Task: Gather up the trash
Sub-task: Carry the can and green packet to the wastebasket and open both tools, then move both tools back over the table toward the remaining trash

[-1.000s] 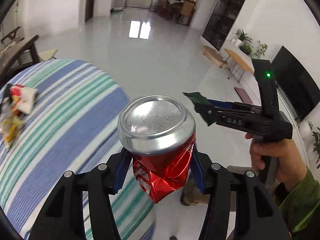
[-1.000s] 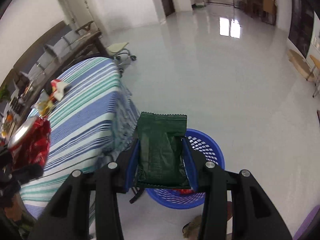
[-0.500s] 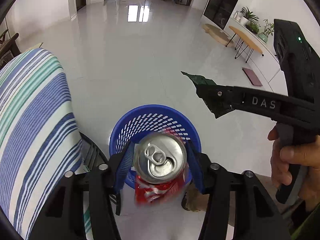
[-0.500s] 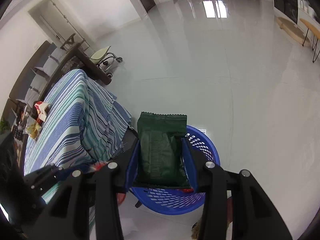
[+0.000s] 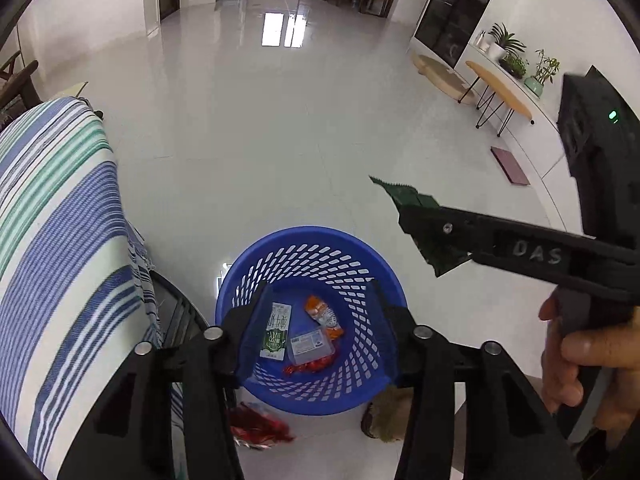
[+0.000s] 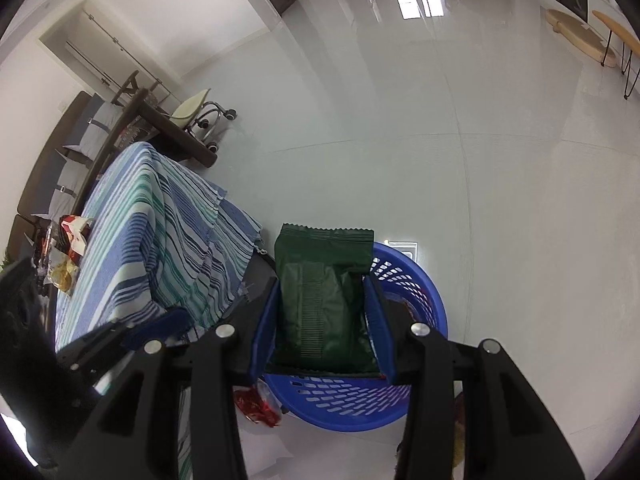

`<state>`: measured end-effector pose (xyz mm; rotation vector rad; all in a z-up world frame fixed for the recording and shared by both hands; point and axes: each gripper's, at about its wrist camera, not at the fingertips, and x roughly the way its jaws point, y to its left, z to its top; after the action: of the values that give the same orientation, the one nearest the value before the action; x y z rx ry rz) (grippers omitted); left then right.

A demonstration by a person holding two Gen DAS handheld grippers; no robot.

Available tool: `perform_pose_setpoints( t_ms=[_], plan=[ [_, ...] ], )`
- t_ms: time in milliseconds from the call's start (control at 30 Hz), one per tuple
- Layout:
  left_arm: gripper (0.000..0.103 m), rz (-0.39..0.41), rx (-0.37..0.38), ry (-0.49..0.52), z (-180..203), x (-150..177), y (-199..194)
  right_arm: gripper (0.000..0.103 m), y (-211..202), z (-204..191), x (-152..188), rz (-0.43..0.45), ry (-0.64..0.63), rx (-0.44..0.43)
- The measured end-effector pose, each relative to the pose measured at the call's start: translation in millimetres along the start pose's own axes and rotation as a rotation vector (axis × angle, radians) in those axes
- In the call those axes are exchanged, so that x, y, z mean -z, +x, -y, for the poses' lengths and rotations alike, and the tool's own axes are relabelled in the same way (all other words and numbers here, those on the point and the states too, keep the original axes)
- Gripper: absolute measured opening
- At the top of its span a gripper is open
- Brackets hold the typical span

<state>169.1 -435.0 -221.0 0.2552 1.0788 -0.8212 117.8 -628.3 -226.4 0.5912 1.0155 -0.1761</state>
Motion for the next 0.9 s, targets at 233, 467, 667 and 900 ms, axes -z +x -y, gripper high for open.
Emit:
perform_pose_setpoints(
  t_ms=[233, 467, 667, 900],
  plan=[
    [0.07, 0.088, 0.025, -0.002, -8.6, 3.8, -62.5, 0.087, -6.1, -15.2, 4.2, 0.043, -0.051, 0.022],
    [0.087, 0.191, -0.089, -0.043, -72.7, 57.5, -157.2, 0.097, -49.9, -117.9, 35.6, 0.229, -0.348, 0.128],
    [0.091, 0.166, -0.354, -0.246, -200.5, 137.3, -216.7, 0.098, -16.3, -283.0, 110.6, 0.059, -0.667, -0.057],
    [0.092, 0.148, -0.584, -0.505, -340.3, 183.9, -237.4, 0.098, 92.6, -423.1, 151.2, -0.052, -0.822, -0.014]
  ],
)
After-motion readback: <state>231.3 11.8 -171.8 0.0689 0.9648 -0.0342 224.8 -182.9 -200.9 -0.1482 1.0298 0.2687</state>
